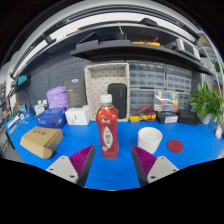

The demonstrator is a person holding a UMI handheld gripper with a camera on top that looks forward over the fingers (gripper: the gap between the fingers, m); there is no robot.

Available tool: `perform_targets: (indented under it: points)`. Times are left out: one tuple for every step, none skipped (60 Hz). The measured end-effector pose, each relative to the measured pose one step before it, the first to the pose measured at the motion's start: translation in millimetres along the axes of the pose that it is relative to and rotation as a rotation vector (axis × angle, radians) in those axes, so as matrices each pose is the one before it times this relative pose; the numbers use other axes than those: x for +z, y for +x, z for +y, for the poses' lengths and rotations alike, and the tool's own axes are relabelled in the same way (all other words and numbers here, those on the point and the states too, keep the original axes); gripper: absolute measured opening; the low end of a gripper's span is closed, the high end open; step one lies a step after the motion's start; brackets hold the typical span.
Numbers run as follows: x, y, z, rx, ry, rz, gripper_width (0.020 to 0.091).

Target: Pour water

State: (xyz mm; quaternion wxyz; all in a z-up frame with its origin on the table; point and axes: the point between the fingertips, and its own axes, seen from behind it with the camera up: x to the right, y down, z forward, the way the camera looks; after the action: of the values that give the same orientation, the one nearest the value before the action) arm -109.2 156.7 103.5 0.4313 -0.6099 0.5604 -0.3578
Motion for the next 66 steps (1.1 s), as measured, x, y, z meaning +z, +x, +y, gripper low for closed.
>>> perform_targets:
  points:
    - [5.58,-1.74,-2.19,-0.0007,0.00354,0.00018,0.0746]
    - [5.54,-1.47,-2.49,-0.0015,0.00504,0.00034,0.0745]
    - [5.30,-1.25,-2.89,-0.0025,0.00579,0.00170,0.0744]
    - [4.95,-0.84,-2.98,-0.0020,0.00643,0.00207,0.0746]
    - [5.09,-0.91,-2.91,-0.0015,0.00639,0.00226,0.0746]
    - [4.97,-0.98,-2.53,-0.0002,0.00514,0.00082,0.0744]
    - [5.02,-1.31,-2.02,0.0006,0.00358,-0.00012,0.0744]
    - [5.16,-1.35,-1.56,0.0016,0.00253,-0.00106,0.0744]
    - [5.30,-1.14,-1.77,0.0014,0.00276,-0.00043,0.0744]
    - [5.27,-0.62,-1.95,0.0013,0.00393,0.00048,0.0746]
    - [5.12,-0.10,-1.94,0.0004,0.00473,0.00167,0.0747]
    - [4.98,0.12,-1.48,0.0009,0.00482,0.00300,0.0745]
    - [4.74,0.31,-1.10,0.0019,0.00378,0.00404,0.0744]
    - [4.66,0.05,-0.68,0.0025,0.00317,0.00290,0.0744]
    - [4.38,-0.46,-0.74,0.0028,0.00261,0.00041,0.0740]
    - [4.28,-0.98,-0.46,0.0027,0.00254,-0.00177,0.0734]
    - [4.06,-0.73,-0.17,0.0026,0.00278,-0.00084,0.0733]
    - [4.13,-0.24,0.07,0.0019,0.00201,0.00062,0.0733]
    - [3.59,-0.09,0.39,0.0001,0.00086,0.00219,0.0732]
    - [3.63,-0.02,0.61,-0.0026,0.00049,0.00248,0.0733]
    - [3.45,0.15,0.75,-0.0045,0.00073,0.00206,0.0732]
    - [3.26,-0.17,0.74,-0.0056,0.00114,0.00068,0.0729]
    - [3.41,-0.35,0.32,-0.0050,0.00349,-0.00051,0.0724]
    - [2.94,-0.41,0.29,-0.0044,0.00492,-0.00100,0.0724]
    - [2.85,-1.09,0.79,-0.0038,0.00385,-0.00213,0.0717]
    - [2.69,-1.08,1.16,-0.0034,0.00202,-0.00292,0.0703]
    - [2.43,-0.86,1.69,-0.0036,0.00020,-0.00082,0.0684]
    - [2.81,-0.49,1.92,-0.0036,0.00200,0.00014,0.0663]
    - [2.17,-0.13,1.54,-0.0040,0.00020,0.00201,0.0648]
    - [1.94,0.02,1.83,-0.0034,-0.00103,0.00166,0.0610]
    - [1.22,1.78,1.09,-0.0052,0.00003,0.00849,0.0572]
    - [1.01,2.84,0.49,-0.0074,0.00207,0.01188,0.0509]
    - [0.62,2.72,0.05,-0.0057,0.00421,0.01089,0.0446]
    - [1.63,-1.81,-1.32,0.0003,0.00796,-0.00193,0.0441]
    - [-0.70,-0.56,0.20,0.0042,0.01114,-0.00570,0.0439]
    - [0.14,0.46,0.49,0.0046,0.00301,-0.00209,0.0424]
    - [-0.26,0.04,-0.66,0.0052,0.00652,-0.00233,0.0404]
    - [0.01,-0.31,-0.67,0.0018,0.00585,-0.00367,0.0385]
    - [-0.10,-0.28,-0.15,-0.0017,0.00456,-0.00351,0.0374]
    - [-0.03,-0.52,-0.47,-0.0052,0.00580,-0.00431,0.0355]
    - [0.05,-0.19,0.07,-0.0073,0.00330,-0.00281,0.0338]
    - [0.16,-0.40,0.04,-0.0048,0.00235,-0.00255,0.0314]
    - [0.35,-0.47,-0.19,-0.0024,0.00322,-0.00282,0.0308]
    - [0.26,-1.36,-0.24,-0.0008,0.00122,-0.00297,0.0292]
    - [0.34,-0.14,0.02,-0.0031,0.00259,-0.00356,0.0293]
    - [0.36,0.65,-0.11,-0.0002,0.00254,-0.00103,0.0293]
    - [0.36,-0.02,-0.36,0.0032,0.00358,-0.00258,0.0293]
    - [0.06,-0.32,-0.13,0.0027,0.00241,-0.00241,0.0291]
    - [0.11,-0.02,-0.55,-0.0004,0.00391,-0.00167,0.0292]
    - [0.23,-0.22,-0.12,-0.0008,0.00203,-0.00216,0.0292]
    - [0.35,-0.01,-0.53,-0.0002,0.00242,-0.00123,0.0291]
    - [0.26,-0.18,-0.18,0.0009,0.00084,-0.00095,0.0291]
    - [0.21,-0.19,-0.07,0.0021,0.00023,-0.00118,0.0290]
    - [0.08,-0.08,0.08,0.0019,-0.00118,-0.00107,0.0290]
    - [0.02,0.01,0.02,0.0013,-0.00173,-0.00065,0.0291]
    - [0.10,-0.03,0.15,0.0024,-0.00402,-0.00001,0.0290]
    - [0.04,0.15,0.26,0.0052,-0.00536,-0.00032,0.0289]
    - [0.14,0.21,0.17,0.0061,-0.00731,0.00045,0.0291]
    - [-0.04,0.51,0.46,0.0070,-0.00839,0.00162,0.0291]
    - [0.09,0.49,0.21,0.0089,-0.00990,0.00078,0.0292]
    - [0.80,0.32,0.10,0.0165,-0.00306,-0.00397,0.0291]
    - [0.11,-1.61,-0.84,0.0263,-0.00820,-0.00602,0.0290]
    - [0.17,-3.19,-0.44,0.0376,-0.00974,-0.01162,0.0290]
    - [0.09,-3.61,-0.28,0.0446,-0.00823,-0.01377,0.0289]
    - [0.15,-3.53,-1.17,0.0476,-0.00517,-0.01374,0.0289]
    - [-0.01,-3.64,-1.58,0.0452,-0.00031,-0.01330,0.0290]
